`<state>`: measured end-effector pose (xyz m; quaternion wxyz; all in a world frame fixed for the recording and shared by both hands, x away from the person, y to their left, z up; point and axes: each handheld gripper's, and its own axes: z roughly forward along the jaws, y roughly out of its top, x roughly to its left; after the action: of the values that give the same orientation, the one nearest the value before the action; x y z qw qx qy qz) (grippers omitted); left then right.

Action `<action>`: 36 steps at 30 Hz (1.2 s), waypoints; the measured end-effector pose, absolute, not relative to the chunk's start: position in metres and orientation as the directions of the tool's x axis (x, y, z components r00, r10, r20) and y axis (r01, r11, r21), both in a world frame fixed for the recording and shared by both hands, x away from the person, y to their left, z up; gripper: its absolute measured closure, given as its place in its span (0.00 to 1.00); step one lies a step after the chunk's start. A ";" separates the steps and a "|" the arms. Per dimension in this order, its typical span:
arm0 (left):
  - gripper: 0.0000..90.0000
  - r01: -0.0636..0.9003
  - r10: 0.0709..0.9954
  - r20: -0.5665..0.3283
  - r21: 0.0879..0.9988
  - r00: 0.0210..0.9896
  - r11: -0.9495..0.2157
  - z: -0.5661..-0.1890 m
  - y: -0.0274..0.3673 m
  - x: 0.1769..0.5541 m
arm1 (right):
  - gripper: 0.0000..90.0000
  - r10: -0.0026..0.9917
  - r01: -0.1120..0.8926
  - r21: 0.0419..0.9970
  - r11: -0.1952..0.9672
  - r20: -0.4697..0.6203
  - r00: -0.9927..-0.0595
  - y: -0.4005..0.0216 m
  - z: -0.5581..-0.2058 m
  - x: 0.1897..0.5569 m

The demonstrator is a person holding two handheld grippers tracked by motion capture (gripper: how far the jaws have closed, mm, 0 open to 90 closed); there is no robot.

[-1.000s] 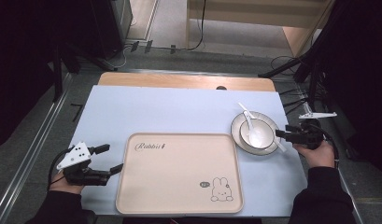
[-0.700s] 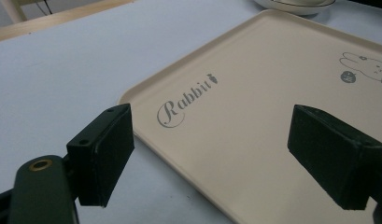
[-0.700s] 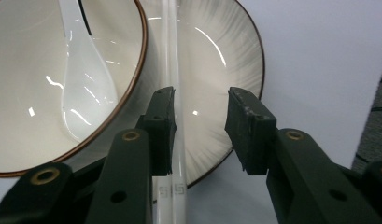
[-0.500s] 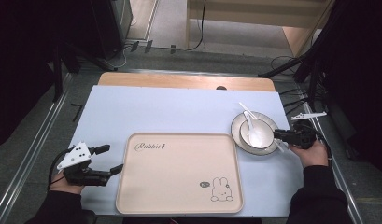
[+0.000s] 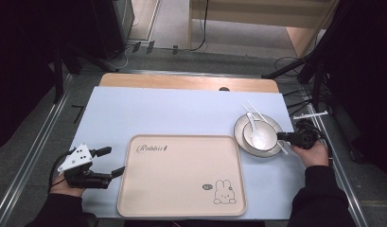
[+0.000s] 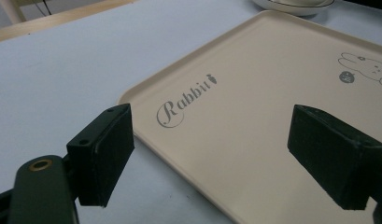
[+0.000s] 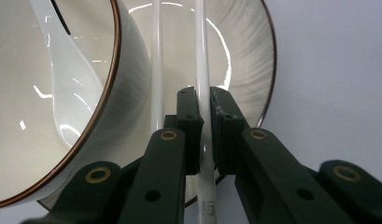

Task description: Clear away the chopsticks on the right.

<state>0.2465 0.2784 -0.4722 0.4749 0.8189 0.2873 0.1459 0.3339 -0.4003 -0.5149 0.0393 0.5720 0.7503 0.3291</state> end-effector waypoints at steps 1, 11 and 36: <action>0.17 0.332 0.609 -0.034 0.861 0.793 -0.384 -0.472 0.278 0.246 | 0.94 0.886 0.833 0.540 0.121 0.319 -0.336 -0.401 -0.514 0.334; 0.17 0.330 0.604 -0.035 0.862 0.796 -0.385 -0.472 0.277 0.246 | 0.94 0.908 0.823 0.567 0.017 0.336 -0.251 -0.407 -0.489 0.327; 0.17 0.334 0.613 -0.023 0.854 0.790 -0.398 -0.473 0.278 0.246 | 0.94 0.900 0.745 0.666 0.033 0.304 -0.312 -0.334 -0.424 0.281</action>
<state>0.2458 0.2782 -0.4727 0.4671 0.8227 0.2877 0.1492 0.2814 -0.3339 -0.4245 0.1005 0.5780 0.7116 0.3866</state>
